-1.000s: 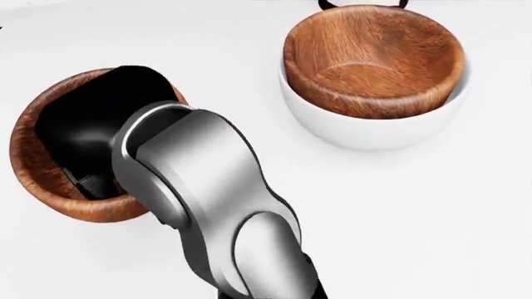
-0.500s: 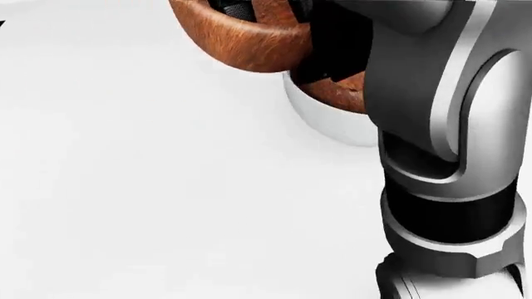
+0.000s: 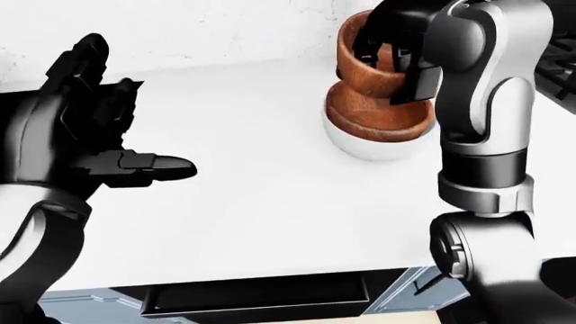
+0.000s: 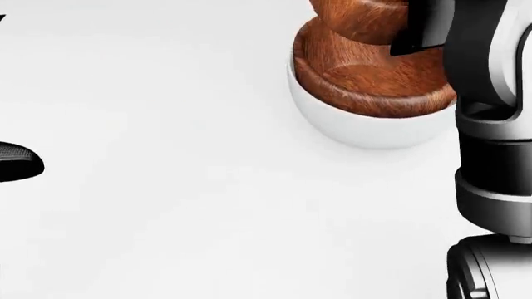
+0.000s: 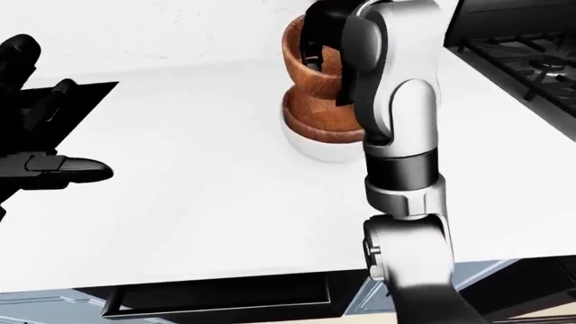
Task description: Stack the bowls from largest to smallest.
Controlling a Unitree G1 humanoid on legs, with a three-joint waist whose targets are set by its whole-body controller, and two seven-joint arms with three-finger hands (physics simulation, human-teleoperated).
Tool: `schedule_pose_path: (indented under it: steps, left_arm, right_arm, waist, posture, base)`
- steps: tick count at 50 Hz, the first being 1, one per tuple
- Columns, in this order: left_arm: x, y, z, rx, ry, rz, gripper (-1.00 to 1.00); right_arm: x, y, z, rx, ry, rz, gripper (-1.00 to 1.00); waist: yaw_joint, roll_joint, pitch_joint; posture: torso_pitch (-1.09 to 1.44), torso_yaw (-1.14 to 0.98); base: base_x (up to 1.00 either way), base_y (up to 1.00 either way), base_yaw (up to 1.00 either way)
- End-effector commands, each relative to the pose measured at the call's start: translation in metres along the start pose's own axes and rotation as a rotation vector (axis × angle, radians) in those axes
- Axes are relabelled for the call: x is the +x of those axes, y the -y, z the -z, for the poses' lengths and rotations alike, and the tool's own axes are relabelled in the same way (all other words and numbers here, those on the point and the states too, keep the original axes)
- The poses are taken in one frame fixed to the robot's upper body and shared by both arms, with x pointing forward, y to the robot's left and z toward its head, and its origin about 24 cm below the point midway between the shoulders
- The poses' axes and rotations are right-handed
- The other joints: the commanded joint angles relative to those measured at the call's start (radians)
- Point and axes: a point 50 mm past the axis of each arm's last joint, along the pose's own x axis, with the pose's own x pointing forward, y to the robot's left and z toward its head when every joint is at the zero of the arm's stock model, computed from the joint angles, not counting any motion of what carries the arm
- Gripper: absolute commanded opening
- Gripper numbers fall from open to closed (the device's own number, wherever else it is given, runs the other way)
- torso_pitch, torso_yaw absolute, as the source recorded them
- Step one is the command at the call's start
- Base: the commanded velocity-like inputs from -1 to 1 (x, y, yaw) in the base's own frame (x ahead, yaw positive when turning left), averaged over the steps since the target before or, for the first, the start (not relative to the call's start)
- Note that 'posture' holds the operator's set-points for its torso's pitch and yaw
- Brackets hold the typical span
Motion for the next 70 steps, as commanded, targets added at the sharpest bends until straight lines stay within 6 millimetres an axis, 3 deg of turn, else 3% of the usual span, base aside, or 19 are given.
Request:
schedule_pose_path:
  steps: [1,8,22,25,31,43,61,70]
  left_arm:
    - [-0.002,-0.002,-0.012,0.009,0.071,-0.016,1.0]
    - [-0.002,-0.003,-0.013,0.008,0.071,-0.019,1.0]
    - [-0.002,-0.003,-0.019,0.005,0.084,-0.019,1.0]
    - [-0.001,-0.006,-0.021,0.001,0.087,-0.027,1.0]
    - [-0.002,-0.007,-0.023,0.001,0.092,-0.028,1.0]
    - [-0.003,-0.008,-0.027,0.001,0.1,-0.03,1.0]
    - [-0.003,-0.008,-0.029,0.008,0.103,-0.032,1.0]
    - [-0.003,-0.008,-0.031,0.006,0.105,-0.031,1.0]
  right_arm:
    - [-0.011,0.017,0.002,-0.008,-0.021,0.092,-1.0]
    - [-0.003,0.003,0.01,-0.003,-0.061,0.058,-1.0]
    - [0.005,-0.004,0.022,-0.013,-0.118,0.045,-1.0]
    - [0.006,-0.011,0.024,-0.021,-0.12,0.029,-0.84]
    - [0.006,-0.012,0.024,-0.026,-0.123,0.024,-0.85]
    - [0.004,-0.015,0.022,-0.022,-0.115,0.011,-0.38]
    - [-0.006,-0.012,0.019,-0.026,-0.091,-0.008,-0.37]
    - [-0.013,-0.009,0.017,-0.021,-0.084,0.001,-0.08]
  waist:
    - [0.001,0.0,-0.029]
    - [0.005,-0.004,-0.028]
    - [0.01,-0.005,-0.03]
    - [0.01,-0.006,-0.029]
    - [0.011,-0.006,-0.03]
    - [0.011,-0.004,-0.029]
    - [0.013,-0.006,-0.029]
    - [0.012,-0.006,-0.03]
  posture:
    - [0.0,0.0]
    - [0.0,0.0]
    - [0.0,0.0]
    - [0.0,0.0]
    - [0.0,0.0]
    - [0.0,0.0]
    - [0.0,0.0]
    - [0.0,0.0]
  base:
    - [0.0,0.0,0.0]
    - [0.0,0.0,0.0]
    - [0.0,0.0,0.0]
    - [0.0,0.0,0.0]
    - [0.0,0.0,0.0]
    - [0.0,0.0,0.0]
    - [0.0,0.0,0.0]
    - [0.0,0.0,0.0]
